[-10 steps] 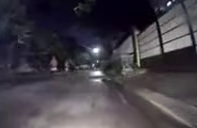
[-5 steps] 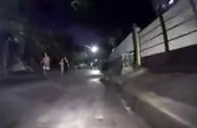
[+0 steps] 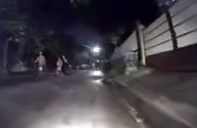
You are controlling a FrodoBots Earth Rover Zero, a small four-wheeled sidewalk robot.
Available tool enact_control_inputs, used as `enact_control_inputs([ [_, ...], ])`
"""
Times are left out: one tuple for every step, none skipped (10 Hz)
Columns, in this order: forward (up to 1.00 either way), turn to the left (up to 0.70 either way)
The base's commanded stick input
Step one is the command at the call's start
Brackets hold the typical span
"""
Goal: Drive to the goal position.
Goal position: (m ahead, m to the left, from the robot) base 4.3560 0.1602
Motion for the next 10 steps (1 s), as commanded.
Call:
enact_control_inputs([
  [0.7,0.0],
  [0.7,0.0],
  [0.7,0.0],
  [0.7,0.0],
  [0.7,0.0],
  [0.7,0.0],
  [0.7,0.0],
  [0.7,0.0],
  [0.7,0.0],
  [0.7,0.0],
])
